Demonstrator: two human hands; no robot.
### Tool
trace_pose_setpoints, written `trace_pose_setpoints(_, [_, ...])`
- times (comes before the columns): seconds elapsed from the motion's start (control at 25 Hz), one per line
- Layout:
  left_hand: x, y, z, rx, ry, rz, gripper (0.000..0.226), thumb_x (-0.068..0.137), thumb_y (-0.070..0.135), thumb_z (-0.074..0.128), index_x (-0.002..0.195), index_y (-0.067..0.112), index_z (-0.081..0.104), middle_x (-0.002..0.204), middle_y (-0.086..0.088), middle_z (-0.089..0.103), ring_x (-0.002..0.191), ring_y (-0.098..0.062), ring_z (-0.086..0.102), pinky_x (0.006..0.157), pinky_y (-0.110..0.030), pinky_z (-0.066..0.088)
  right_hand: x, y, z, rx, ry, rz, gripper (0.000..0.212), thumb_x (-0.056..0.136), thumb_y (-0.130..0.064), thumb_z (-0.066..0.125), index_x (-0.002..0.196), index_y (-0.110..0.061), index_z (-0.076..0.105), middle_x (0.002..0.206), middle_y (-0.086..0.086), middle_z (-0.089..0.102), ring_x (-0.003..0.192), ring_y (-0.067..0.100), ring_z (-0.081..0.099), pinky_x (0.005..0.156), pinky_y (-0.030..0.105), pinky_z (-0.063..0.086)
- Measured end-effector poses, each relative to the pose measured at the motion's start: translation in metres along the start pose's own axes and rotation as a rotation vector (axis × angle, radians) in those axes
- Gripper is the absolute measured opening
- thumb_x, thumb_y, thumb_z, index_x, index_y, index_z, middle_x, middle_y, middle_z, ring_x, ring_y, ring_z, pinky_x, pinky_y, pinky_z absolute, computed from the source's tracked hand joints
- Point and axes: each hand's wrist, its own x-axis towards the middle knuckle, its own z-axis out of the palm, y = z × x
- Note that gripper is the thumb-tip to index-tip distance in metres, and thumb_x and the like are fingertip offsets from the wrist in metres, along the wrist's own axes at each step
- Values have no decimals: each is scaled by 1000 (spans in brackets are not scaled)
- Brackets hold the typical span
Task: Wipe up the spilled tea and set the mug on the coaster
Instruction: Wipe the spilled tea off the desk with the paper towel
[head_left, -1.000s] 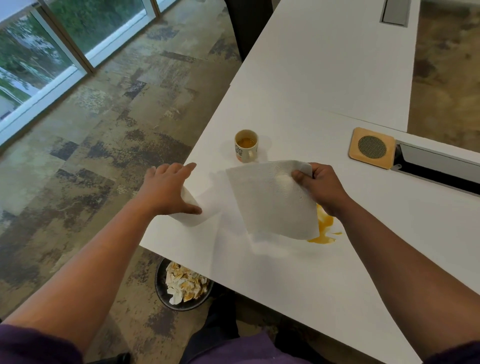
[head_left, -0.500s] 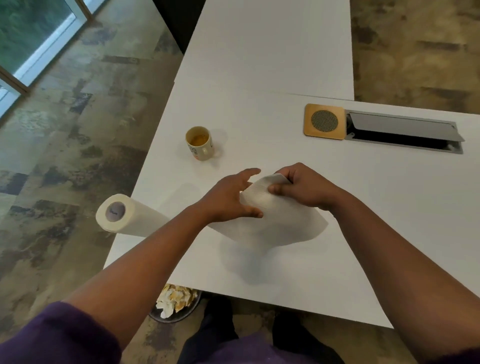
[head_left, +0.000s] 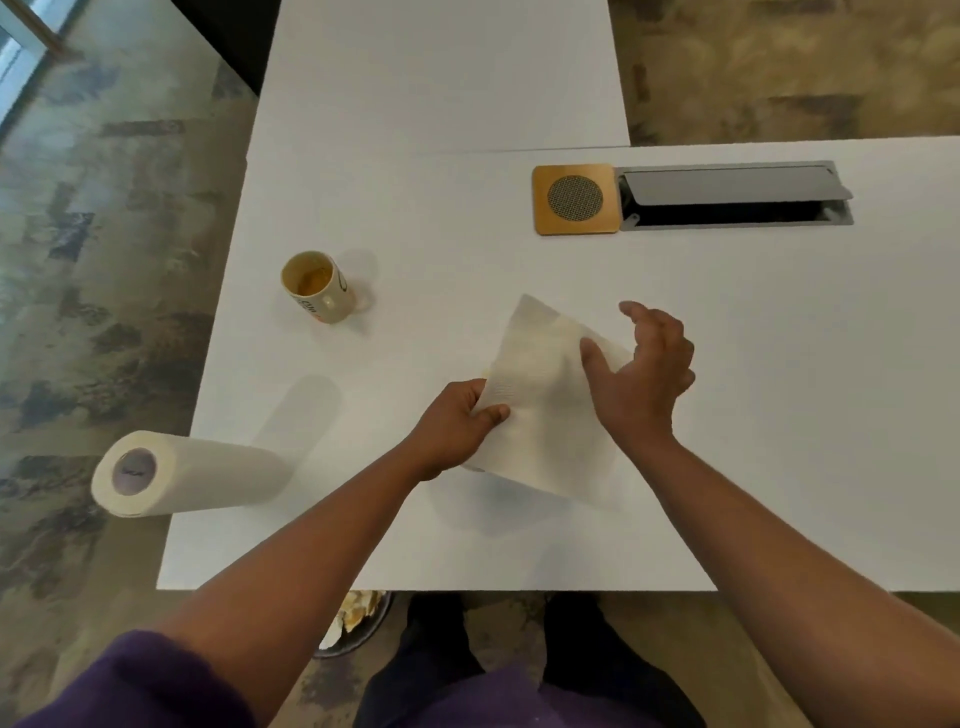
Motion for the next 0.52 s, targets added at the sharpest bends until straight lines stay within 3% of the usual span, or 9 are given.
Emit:
trace_pose_setpoints(0.08, [2,1,19,-76,17,-5,21,104,19,56,111,27,74,103,13,77,95,-8,73,84,-33,56,-23,14,8,83,-46,140,64,84,-41,73,140,-27,46,138,-1,40,123,24,42,95,38,25])
trace_pose_setpoints(0.16, [2,3,37,-118,7,-2,26,107,19,49,122,19,70,113,3,77,104,-17,72,93,-41,57,-42,20,17,170,-150,286,80,81,-56,71,148,-28,36,146,-2,32,130,24,38,102,42,27])
trace_pose_setpoints(0.24, [2,5,55,-109,-35,29,28,109,20,44,123,15,67,115,-5,75,108,-25,71,97,-48,55,-53,17,24,288,-280,418,105,69,-78,66,154,-33,22,156,-10,19,142,19,27,113,49,29])
trace_pose_setpoints(0.32, [2,8,71,-73,-91,75,31,107,13,41,126,14,65,118,-6,74,112,-23,69,99,-48,54,-58,12,29,429,-381,505,127,55,-88,67,157,-36,11,161,-20,6,149,13,16,117,47,28])
trace_pose_setpoints(0.44, [-2,11,90,-64,-221,138,56,94,1,41,146,21,47,132,22,59,121,14,55,97,-12,48,-53,13,39,504,-443,557,128,61,-71,77,157,-38,-2,165,-15,-9,152,8,8,112,31,25])
trace_pose_setpoints(0.52, [-1,8,98,-28,-262,141,67,90,-3,40,154,16,36,140,21,49,124,20,46,93,0,39,-48,19,44,492,-424,563,107,81,-53,70,157,-39,-4,167,-13,-8,152,7,7,109,27,21])
